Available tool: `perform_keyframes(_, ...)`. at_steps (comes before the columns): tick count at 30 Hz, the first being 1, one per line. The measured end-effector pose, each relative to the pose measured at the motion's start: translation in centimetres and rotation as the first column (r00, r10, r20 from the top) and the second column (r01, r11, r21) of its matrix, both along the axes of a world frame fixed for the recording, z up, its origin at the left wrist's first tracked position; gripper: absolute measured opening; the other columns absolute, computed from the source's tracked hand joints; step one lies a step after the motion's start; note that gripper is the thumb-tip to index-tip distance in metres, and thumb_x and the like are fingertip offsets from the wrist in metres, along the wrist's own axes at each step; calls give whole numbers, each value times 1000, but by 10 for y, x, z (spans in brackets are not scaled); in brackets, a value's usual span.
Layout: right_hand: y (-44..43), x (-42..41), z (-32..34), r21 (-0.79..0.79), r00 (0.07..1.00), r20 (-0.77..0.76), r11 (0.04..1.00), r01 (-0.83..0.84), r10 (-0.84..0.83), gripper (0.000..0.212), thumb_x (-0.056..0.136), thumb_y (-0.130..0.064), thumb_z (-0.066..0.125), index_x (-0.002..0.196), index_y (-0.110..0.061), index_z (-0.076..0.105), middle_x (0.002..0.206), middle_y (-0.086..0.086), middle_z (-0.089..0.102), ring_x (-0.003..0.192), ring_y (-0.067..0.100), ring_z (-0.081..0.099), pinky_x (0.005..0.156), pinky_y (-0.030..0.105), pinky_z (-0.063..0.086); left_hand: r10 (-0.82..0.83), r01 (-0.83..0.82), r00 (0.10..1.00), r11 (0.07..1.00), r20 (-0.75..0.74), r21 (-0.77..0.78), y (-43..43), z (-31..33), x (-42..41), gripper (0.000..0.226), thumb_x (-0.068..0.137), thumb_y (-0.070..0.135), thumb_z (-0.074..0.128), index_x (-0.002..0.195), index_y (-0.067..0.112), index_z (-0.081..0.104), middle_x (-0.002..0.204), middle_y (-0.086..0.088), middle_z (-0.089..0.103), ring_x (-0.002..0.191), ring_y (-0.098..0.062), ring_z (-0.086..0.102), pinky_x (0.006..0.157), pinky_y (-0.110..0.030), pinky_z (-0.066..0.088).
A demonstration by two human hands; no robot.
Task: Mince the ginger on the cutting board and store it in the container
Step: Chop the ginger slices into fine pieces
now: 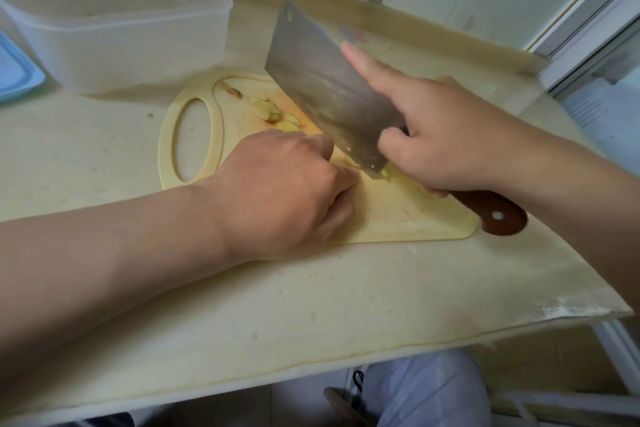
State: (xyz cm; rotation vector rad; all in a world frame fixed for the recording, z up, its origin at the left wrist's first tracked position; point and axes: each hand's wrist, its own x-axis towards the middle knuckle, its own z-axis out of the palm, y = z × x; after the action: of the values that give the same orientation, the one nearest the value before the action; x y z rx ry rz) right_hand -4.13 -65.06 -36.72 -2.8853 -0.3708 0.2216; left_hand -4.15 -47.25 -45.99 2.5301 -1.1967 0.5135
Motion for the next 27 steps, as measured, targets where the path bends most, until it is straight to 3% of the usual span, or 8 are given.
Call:
perform_keyframes(5, 2, -11, -6, 73, 994, 95, 996, 42, -49, 93, 90, -7, 46, 163, -48, 7, 51, 5, 59, 48, 18, 60, 55, 39, 55, 10, -10, 1000, 1000, 7, 13, -1, 0, -1, 58, 92, 46, 22, 104, 23, 74, 70, 0, 42, 63, -33, 55, 57, -33, 43)
perform_keyframes(12, -20, -39, -14, 163, 981, 134, 980, 118, -140, 93, 95, -7, 49, 159, -58, 5, 54, 14, 61, 45, 24, 59, 53, 40, 53, 47, -47, 999, 999, 5, 1, 0, -1, -1, 52, 94, 44, 26, 93, 23, 73, 70, 2, 34, 59, -31, 50, 57, -31, 33)
perform_keyframes(19, -21, -34, -12, 147, 991, 119, 988, 37, -55, 94, 94, -4, 48, 158, -60, 9, 53, 13, 56, 44, 22, 51, 51, 32, 49, 129, -130, 992, 992, 5, 3, -1, -1, -1, 49, 96, 43, 30, 84, 20, 71, 69, 0, 37, 58, -31, 48, 57, -30, 28)
perform_keyframes(25, -22, -29, -8, 120, 997, 80, 993, 1, -11, 92, 95, -6, 48, 159, -59, 9, 51, 10, 52, 42, 16, 47, 46, 21, 41, 152, -152, 988, 988, 9, -10, -1, -1, -1, 48, 96, 44, 28, 83, 21, 67, 69, 1, 36, 59, -26, 32, 59, -31, 28)
perform_keyframes(27, -19, -24, -7, 63, 998, 57, 998, -7, 3, 92, 95, -9, 48, 157, -62, 7, 50, 5, 53, 43, 17, 48, 47, 26, 44, 157, -157, 988, 988, 7, 0, -1, -1, -1, 50, 95, 45, 26, 84, 20, 68, 70, 1, 35, 59, -27, 33, 59, -31, 30)
